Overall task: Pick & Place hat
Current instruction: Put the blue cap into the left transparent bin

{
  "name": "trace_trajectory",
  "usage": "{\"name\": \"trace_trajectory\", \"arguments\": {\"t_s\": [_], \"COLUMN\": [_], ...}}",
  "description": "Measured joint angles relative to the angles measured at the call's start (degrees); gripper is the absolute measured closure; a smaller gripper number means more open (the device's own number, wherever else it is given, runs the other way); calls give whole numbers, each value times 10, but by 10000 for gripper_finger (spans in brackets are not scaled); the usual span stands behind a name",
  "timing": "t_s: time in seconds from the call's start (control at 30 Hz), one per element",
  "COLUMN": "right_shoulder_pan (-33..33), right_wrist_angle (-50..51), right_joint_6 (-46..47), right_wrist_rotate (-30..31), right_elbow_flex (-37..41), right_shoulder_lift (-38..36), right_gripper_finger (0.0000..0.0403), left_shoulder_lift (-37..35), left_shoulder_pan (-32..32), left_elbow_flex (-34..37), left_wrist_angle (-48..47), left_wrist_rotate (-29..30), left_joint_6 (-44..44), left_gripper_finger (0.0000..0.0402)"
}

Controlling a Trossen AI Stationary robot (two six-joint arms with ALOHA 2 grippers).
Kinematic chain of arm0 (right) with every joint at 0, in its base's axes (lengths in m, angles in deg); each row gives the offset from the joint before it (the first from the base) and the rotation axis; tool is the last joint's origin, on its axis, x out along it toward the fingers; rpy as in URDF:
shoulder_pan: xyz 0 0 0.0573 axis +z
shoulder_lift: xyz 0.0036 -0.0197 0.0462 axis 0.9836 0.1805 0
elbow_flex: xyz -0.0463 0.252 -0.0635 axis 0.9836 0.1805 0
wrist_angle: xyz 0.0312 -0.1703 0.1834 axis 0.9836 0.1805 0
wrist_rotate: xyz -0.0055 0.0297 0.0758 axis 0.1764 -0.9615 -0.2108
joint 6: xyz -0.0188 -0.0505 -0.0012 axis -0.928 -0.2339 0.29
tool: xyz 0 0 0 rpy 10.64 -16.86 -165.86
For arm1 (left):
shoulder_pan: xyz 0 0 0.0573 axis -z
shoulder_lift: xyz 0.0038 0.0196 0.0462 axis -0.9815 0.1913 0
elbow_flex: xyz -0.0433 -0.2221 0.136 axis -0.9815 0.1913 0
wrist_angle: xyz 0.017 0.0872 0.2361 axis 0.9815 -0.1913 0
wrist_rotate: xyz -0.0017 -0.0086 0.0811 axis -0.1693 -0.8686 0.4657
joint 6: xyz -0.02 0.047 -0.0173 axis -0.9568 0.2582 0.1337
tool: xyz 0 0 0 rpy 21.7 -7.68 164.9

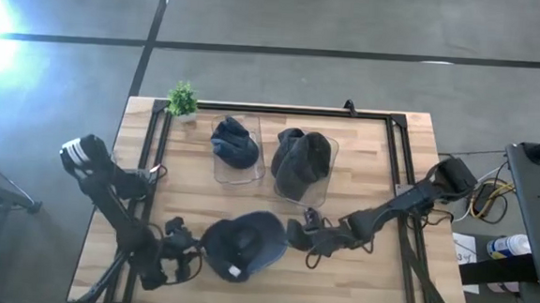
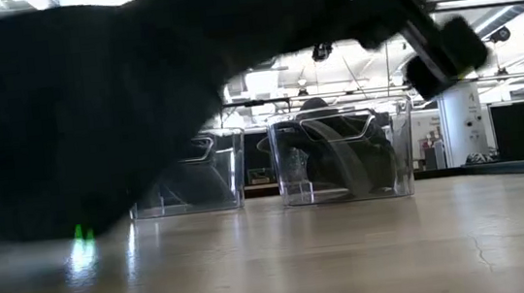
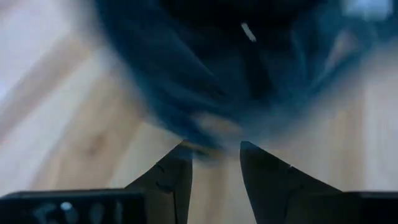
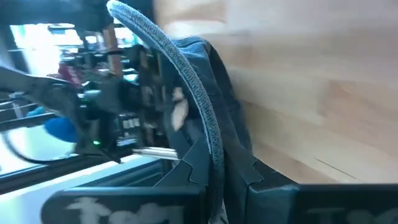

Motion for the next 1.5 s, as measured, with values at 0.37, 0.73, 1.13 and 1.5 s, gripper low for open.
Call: {"name": "trace_trajectory", "arguments": {"t_s": [0.37, 0.73, 1.13, 1.5], "right_shoulder_pan": [-7, -8, -13, -23], "right_wrist_angle": [-37, -39, 15, 35], "right_joint_6": [44, 66, 47, 20], "right_wrist_rotate": [-18, -60, -64, -59], "right_elbow_flex": [-5, -57, -96, -111], "right_shoulder_lift": [84, 166, 167, 145], "right_gripper_finger": [390, 390, 390, 390], "left_shoulder_lift": [74, 86, 118, 202], "left_shoulder_pan": [-74, -141, -172, -167], "left_elbow_flex": [2, -31, -52, -66], "left_wrist_angle": [97, 240, 286, 262], "left_wrist_rotate": [53, 45, -45, -119], "left_joint_6": [38, 234, 258, 227], "left_gripper_finger": [274, 274, 274, 274]}}
